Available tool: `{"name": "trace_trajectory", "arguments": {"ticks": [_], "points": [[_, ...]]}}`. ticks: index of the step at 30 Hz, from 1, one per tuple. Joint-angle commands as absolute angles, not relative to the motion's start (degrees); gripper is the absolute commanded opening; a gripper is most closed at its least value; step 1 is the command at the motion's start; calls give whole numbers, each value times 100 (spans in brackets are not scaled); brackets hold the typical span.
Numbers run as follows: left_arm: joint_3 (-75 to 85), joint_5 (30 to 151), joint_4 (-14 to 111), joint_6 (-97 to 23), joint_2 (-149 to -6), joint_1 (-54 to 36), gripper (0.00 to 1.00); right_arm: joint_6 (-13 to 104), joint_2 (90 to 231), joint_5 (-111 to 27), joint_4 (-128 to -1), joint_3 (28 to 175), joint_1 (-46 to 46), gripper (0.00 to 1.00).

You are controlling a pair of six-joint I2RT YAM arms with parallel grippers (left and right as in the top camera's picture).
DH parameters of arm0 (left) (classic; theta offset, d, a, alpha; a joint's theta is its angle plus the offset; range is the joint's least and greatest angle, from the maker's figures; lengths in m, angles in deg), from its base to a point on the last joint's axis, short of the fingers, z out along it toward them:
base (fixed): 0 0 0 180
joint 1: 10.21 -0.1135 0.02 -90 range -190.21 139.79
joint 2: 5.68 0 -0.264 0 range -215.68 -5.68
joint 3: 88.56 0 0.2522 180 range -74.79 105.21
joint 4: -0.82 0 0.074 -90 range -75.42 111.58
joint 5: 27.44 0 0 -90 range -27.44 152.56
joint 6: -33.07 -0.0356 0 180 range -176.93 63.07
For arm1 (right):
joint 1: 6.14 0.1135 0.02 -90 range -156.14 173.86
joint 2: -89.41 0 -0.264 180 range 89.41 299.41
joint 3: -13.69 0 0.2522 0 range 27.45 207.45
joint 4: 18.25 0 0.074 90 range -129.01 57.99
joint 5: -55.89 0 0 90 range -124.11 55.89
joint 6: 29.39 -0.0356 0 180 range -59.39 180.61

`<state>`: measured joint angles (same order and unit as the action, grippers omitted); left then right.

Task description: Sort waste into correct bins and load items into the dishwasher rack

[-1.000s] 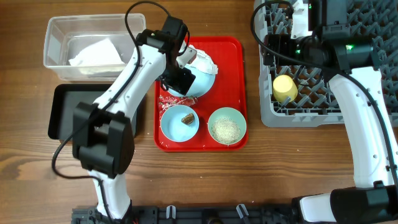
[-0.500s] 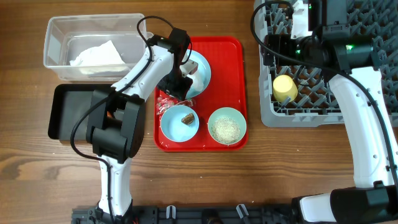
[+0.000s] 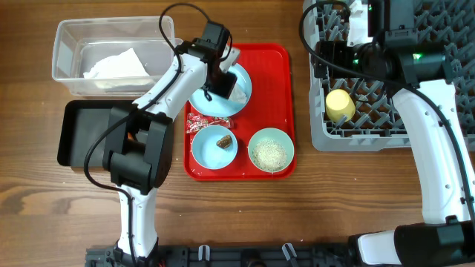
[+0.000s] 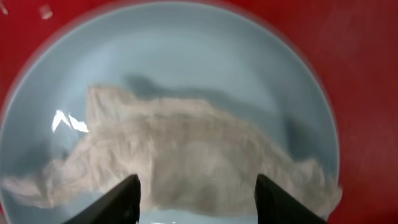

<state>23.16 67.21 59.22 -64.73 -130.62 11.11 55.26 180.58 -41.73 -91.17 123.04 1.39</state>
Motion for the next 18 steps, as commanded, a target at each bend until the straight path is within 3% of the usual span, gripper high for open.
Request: {"name": "trace_trajectory", "arguments": {"ticks": [1,4,6,8,11,12,18], "points": [[2416,6778,5365,-6199,-13242,1089,64,5463,18082,-4111,-9103,12262,106,96],[2416,6430,5054,-6199,-13550,1089,65,5463,18087,-4111,-9101,12262,106,96],[2416,6421,5083,-6197,-13766,1089,59,5463,18091,-4109,-9106,12262,106,96],[2416,6395,5155,-6201,-13808,1089,43,5463,18091,-4109,-9101,12262,106,96],[2416,6399,5207,-6121,-13799,1089,8,5463,18091,-4109,-9097,12262,106,97],[2418,6402,5229,-6090,-13797,1089,4,5465,18091,-4111,-9099,12262,106,97],[2954,6402,5817,-5533,-12903,1050,4,5465,18091,-4107,-9097,12262,106,97]]}}
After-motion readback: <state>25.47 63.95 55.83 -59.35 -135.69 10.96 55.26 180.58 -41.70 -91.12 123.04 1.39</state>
